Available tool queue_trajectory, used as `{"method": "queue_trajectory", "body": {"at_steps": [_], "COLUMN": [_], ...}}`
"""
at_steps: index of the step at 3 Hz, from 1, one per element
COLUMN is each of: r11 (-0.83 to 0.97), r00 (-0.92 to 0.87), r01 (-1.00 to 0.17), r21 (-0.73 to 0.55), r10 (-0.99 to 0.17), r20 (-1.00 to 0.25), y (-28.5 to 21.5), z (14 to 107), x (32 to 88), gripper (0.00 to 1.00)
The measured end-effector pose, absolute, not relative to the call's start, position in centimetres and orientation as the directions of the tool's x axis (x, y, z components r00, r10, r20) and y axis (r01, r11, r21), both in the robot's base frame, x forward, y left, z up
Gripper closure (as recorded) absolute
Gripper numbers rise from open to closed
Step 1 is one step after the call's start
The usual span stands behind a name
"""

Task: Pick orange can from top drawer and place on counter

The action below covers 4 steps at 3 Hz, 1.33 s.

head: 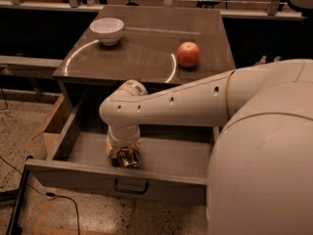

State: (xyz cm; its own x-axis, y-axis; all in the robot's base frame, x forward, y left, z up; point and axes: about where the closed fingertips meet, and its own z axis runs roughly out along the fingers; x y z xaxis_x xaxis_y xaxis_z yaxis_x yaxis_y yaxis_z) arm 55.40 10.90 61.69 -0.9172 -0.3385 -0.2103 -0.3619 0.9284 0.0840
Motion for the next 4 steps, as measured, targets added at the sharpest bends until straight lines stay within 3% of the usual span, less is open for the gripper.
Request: {"method": "queue_trajectory", "body": {"at_steps": [2,3,4], "r11": [0.922,0.902,0.86], "r00": [-0.914,-0.9,-0.876], "r01": [-0.37,-0.379,-0.388], "r21": [0.114,0.208,0.332], "r10": [-0.339,-0.307,-0.231], "r20": [-0.222,-0.31,-0.424], "y": [10.5,9.0,7.0], "z": [63.6,68.9,74.8], "x": [55.9,56.4,56.5], "gripper": [0.87,1.0,1.0]}}
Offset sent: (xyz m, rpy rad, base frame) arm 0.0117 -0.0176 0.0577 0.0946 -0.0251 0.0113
